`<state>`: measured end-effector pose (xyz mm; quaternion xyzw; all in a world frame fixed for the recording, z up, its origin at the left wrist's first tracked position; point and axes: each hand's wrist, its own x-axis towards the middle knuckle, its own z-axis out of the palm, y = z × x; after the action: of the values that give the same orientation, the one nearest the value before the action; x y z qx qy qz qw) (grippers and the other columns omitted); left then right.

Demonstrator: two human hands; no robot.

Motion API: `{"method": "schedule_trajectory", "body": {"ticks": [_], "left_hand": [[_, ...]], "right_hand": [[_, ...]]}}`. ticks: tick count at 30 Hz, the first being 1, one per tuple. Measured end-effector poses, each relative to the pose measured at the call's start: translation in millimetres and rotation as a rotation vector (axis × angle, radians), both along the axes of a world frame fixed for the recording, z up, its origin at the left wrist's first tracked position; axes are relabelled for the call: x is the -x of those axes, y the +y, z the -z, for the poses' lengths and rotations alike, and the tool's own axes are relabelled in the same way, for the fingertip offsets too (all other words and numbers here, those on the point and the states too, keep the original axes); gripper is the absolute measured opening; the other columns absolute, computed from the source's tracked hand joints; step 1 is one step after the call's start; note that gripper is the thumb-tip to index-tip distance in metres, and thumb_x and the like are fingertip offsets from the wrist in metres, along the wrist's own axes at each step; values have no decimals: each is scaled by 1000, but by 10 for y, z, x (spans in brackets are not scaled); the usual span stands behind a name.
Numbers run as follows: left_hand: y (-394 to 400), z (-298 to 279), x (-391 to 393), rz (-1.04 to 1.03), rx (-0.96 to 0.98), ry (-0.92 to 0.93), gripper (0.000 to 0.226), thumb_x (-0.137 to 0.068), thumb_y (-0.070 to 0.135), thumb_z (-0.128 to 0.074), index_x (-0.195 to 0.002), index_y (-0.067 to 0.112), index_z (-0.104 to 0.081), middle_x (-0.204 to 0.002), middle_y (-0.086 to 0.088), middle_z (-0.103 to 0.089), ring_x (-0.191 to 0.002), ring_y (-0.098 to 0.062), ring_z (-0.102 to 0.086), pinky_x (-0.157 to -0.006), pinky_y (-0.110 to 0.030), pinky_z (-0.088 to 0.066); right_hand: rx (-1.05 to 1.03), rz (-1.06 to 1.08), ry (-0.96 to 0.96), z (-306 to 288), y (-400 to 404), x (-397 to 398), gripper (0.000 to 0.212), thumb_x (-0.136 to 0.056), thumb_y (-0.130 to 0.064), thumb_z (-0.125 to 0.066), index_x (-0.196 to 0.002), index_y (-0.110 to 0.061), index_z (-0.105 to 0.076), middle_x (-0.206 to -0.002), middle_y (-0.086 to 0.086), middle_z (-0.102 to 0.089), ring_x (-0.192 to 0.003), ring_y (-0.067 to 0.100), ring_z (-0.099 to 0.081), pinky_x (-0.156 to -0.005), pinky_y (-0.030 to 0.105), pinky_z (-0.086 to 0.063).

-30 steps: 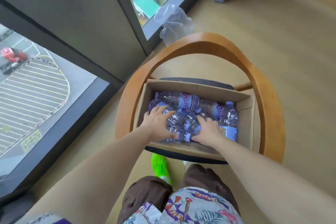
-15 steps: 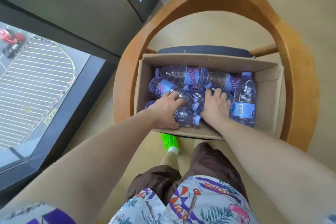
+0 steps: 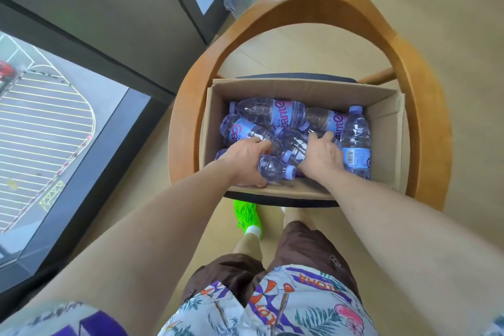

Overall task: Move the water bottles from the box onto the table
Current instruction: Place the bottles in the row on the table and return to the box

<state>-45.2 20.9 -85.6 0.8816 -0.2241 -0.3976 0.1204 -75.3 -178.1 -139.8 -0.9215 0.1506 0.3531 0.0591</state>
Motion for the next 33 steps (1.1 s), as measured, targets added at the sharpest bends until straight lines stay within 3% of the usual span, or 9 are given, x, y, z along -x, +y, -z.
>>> {"method": "schedule_trajectory", "body": {"ticks": [5,9,12,15,18,21,27,30,33], "left_hand": [[62,-55,-15,-62,52,-38,75,-65,43,-82,-133,27,-56,-122,-4,-59,-110,-26,-58,-92,-35,-49],[138,-216,-111,-385,172,-74,75,-71,40,-81,-141,28,-57,-126,-2,-56,-116,-20,-55,-95,-30,-43],[100,-462,-196,-635,336,-81,70,-71,39,-83,-135,26,-59,-113,9,-62,-98,-7,-61,-79,-19,-49],[5,-808,-287,-743,524,-74,52,-68,35,-85,-116,29,-67,-89,9,-72,-72,3,-65,-55,-8,-46],[-49,-1209,-402,-883,713,-52,38,-66,34,-85,-100,36,-69,-71,11,-71,-62,2,-65,-55,-17,-50],[4,-1615,-511,-987,866,11,38,-61,37,-85,-96,34,-71,-81,6,-75,-75,-11,-72,-65,-26,-56],[110,-2255,-627,-1200,1131,52,37,-64,30,-83,-95,22,-64,-83,2,-75,-71,-19,-72,-66,-35,-56],[134,-2475,-673,-1289,1232,-16,37,-76,23,-79,-104,14,-58,-86,-7,-75,-77,-25,-75,-71,-38,-61],[200,-2650,-696,-1397,1275,-121,28,-86,16,-71,-107,10,-55,-89,-15,-75,-77,-28,-76,-71,-40,-63]], "right_hand": [[17,-10,-56,-209,-108,63,62,-76,-29,-79,-124,-15,-43,-107,11,-61,-96,32,-61,-66,36,-39],[-17,74,-109,-443,-138,86,68,-70,-30,-81,-123,-17,-41,-88,3,-52,-78,28,-52,-63,37,-41],[-81,134,-167,-643,-94,81,71,-65,-33,-84,-120,-18,-41,-79,-1,-46,-77,29,-50,-60,35,-39],[-171,164,-238,-897,-35,42,76,-60,-34,-85,-118,-18,-39,-91,3,-54,-82,30,-54,-62,36,-41],[-286,317,-397,-1230,14,-50,74,-55,-34,-86,-106,-17,-36,-96,5,-58,-86,30,-56,-64,36,-40],[-372,432,-538,-1626,31,-209,77,-52,-34,-89,-105,-16,-37,-98,5,-63,-88,29,-61,-67,36,-44],[-484,359,-726,-2298,145,-577,79,-46,-36,-90,-104,-22,-39,-94,0,-65,-83,28,-63,-67,36,-48],[-580,277,-761,-2557,282,-807,78,-46,-40,-90,-103,-24,-39,-92,-4,-62,-79,22,-60,-62,32,-42],[-694,225,-768,-2739,424,-1007,79,-46,-40,-93,-106,-25,-44,-95,-6,-64,-82,19,-63,-68,34,-51]]}}
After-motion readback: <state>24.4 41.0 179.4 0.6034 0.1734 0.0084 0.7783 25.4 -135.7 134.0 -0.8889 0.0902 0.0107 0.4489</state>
